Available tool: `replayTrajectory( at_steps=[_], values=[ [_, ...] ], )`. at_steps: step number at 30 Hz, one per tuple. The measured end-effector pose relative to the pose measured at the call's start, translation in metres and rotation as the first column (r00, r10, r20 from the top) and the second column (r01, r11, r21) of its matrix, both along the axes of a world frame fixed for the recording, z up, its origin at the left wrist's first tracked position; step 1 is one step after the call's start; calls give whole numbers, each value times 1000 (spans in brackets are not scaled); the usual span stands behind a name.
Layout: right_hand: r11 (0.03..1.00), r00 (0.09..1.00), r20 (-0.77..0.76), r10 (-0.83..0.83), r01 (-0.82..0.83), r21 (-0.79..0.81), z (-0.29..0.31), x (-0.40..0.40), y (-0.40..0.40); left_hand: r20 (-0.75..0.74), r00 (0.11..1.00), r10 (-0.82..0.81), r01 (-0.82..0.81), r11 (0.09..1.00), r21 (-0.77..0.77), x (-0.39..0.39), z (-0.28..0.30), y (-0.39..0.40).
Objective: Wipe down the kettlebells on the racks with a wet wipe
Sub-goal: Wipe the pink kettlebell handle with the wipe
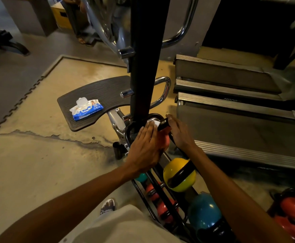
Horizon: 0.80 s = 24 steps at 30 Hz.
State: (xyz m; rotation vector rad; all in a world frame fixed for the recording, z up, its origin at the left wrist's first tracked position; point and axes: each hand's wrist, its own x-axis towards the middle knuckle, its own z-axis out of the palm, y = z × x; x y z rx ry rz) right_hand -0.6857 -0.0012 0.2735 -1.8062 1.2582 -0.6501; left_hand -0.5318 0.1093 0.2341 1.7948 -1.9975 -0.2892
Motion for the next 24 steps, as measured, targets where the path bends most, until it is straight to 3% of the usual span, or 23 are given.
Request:
replayTrajectory(
  at_steps=[4,10,16,19,24],
  values=[
    [1000,1000,-1,-19,19,-19,5,3,5,-124,991,46,-40,998,50,-7,30,-27],
    [999,999,-22,-37,38,25,3,5,3,-44,999,-18,18,1000,-1,-2,9,-24],
    [996,997,10,-79,78,31,4,7,7,-314,948,55,-30,996,84,16,28,3],
    [996,997,-3,-83,83,31,-1,7,5,-275,962,-8,8,1000,-1,-3,35,-27],
    [990,993,26,-115,113,87,10,10,12,-55,998,-30,27,998,-49,-15,7,-21]
  ],
)
